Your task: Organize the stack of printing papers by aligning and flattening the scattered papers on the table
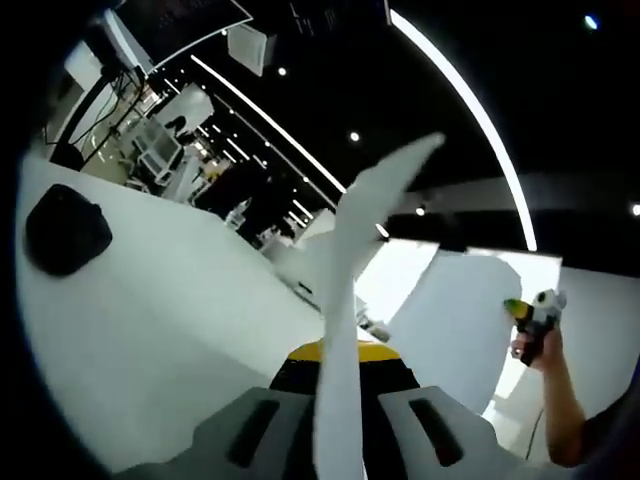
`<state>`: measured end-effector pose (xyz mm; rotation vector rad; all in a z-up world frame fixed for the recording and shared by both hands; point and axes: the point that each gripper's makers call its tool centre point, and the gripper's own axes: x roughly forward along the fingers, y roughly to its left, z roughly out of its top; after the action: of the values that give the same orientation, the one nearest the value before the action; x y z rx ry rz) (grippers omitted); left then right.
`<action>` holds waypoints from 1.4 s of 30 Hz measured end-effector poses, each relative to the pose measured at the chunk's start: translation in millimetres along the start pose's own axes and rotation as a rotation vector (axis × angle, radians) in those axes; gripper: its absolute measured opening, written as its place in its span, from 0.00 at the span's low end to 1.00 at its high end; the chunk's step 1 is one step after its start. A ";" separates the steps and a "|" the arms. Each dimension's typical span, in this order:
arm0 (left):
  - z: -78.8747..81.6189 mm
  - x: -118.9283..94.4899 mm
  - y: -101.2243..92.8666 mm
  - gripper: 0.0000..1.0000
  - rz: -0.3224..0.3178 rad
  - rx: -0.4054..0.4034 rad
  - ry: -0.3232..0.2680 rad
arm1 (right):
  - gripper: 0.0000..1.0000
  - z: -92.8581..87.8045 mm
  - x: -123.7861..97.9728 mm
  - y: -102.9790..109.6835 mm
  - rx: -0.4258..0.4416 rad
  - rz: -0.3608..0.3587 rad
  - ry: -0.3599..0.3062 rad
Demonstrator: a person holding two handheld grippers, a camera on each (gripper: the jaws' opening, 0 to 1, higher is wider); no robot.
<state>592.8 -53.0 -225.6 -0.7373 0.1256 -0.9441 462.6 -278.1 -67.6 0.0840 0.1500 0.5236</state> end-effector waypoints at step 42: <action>1.3 0.7 0.1 0.06 -0.007 -0.037 -0.016 | 0.00 8.2 -25.5 79.2 -0.212 0.313 0.059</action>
<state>593.8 -52.8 -224.5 -0.7799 0.1272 -0.9443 403.3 -223.0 -47.1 -0.1168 0.1391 0.8513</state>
